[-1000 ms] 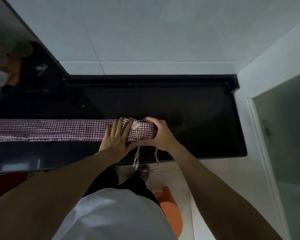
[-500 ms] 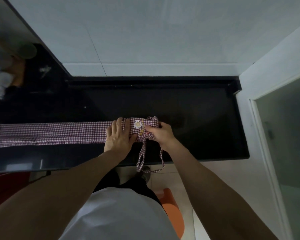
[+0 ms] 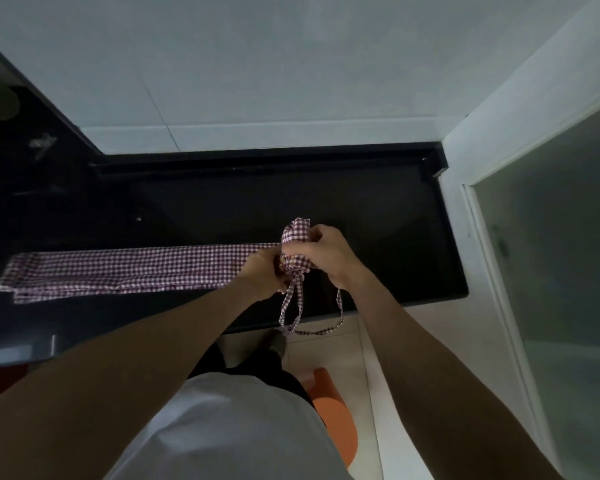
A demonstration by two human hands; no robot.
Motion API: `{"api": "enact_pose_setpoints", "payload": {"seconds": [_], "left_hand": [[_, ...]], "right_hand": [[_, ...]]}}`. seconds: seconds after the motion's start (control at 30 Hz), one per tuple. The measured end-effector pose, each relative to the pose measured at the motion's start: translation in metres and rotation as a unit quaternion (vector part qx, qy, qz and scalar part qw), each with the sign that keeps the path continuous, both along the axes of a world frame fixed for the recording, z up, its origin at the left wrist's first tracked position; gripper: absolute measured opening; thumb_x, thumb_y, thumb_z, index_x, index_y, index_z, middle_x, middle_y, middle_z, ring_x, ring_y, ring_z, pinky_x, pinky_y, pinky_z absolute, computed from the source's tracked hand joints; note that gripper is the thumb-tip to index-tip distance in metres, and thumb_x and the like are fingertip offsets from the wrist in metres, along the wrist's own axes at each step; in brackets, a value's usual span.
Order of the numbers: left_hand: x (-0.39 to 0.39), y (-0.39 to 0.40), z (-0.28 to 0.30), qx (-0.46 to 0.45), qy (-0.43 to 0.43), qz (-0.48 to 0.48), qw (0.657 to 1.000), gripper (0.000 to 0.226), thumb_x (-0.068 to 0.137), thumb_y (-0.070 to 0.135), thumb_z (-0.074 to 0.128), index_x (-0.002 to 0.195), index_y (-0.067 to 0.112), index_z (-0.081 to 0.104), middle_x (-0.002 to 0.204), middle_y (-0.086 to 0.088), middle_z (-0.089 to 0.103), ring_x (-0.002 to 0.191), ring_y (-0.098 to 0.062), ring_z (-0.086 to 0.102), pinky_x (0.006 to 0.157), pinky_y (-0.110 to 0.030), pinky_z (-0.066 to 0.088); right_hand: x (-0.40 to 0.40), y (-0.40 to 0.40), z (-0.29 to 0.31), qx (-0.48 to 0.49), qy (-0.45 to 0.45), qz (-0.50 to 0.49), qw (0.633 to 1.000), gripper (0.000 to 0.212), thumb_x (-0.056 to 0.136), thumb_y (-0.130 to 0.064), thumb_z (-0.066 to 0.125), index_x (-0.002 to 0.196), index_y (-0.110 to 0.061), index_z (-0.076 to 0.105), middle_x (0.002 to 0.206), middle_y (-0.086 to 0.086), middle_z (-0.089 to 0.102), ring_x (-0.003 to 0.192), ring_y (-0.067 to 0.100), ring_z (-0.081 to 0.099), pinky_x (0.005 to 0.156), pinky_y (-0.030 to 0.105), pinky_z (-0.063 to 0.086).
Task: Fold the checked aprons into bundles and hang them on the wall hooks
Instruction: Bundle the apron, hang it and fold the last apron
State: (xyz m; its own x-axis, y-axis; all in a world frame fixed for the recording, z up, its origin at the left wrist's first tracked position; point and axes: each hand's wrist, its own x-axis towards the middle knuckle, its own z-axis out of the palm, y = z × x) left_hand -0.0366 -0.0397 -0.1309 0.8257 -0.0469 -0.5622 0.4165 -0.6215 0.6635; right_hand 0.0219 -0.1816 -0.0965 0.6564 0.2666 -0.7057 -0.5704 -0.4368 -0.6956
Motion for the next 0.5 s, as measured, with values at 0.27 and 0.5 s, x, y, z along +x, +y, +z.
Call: {"api": "enact_pose_setpoints", "payload": {"seconds": [0.27,0.5], "left_hand": [[-0.003,0.036,0.007,-0.493,0.252,0.34,0.761,0.064,0.101,0.058,0.022,0.13,0.011,0.056,0.131,-0.02,0.06,0.123,-0.04,0.055,0.109,-0.058,0.038],[-0.014,0.052,0.003,-0.245,0.183,0.264,0.915,0.058,0.087,0.065,0.055,0.112,0.014,0.061,0.097,-0.012,0.074,0.087,-0.029,0.074,0.083,-0.045,0.06]], "right_hand": [[-0.009,0.014,0.011,0.065,0.024,0.059,0.996,0.04,0.103,-0.043,0.045,0.118,-0.014,0.067,0.117,0.004,0.067,0.108,0.017,0.064,0.103,0.038,0.047],[-0.013,0.032,-0.008,-0.029,-0.037,0.154,0.987,0.028,0.102,-0.009,0.049,0.118,-0.014,0.071,0.127,0.003,0.066,0.112,0.013,0.063,0.102,0.032,0.05]]}}
